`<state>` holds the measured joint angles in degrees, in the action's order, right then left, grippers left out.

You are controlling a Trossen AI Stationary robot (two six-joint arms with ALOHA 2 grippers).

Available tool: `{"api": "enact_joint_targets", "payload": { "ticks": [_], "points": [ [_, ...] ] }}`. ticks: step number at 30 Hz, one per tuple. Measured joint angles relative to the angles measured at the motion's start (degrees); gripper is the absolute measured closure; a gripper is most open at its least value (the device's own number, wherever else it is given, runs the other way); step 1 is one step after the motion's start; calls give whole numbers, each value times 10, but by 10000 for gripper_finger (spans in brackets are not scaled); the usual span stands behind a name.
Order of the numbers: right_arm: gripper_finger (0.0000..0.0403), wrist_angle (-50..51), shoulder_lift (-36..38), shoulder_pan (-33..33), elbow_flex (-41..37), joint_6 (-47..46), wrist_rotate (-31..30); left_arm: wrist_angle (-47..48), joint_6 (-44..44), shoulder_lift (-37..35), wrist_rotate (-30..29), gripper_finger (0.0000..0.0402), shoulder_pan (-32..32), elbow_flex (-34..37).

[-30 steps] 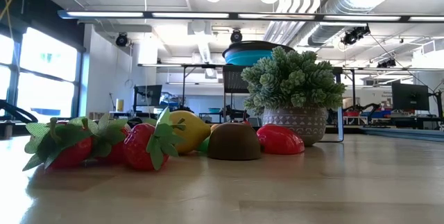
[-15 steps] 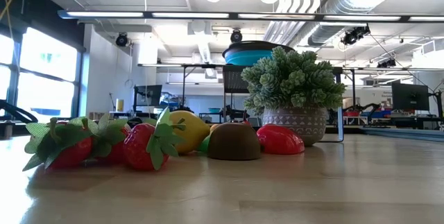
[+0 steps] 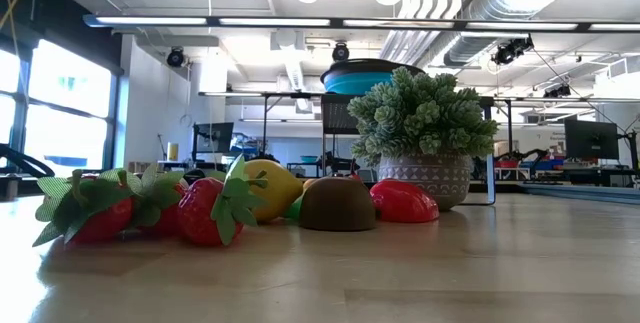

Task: Pick & Place Fruit
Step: Put the red strawberry into the blue strainer bowl

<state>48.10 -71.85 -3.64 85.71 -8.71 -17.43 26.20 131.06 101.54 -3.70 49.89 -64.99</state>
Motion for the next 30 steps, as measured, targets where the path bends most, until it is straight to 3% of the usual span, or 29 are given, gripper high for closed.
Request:
{"api": "enact_joint_targets", "payload": {
  "ticks": [14,22,30],
  "points": [
    [401,0,5,0,0,0,0,-10,-162,-80,-165,401,-16,0],
    [401,-1,5,0,0,0,0,-43,-335,-104,-168,401,-86,0],
    [401,0,10,0,0,-1,0,-81,-509,-108,-88,401,-181,0]
  ]
}}
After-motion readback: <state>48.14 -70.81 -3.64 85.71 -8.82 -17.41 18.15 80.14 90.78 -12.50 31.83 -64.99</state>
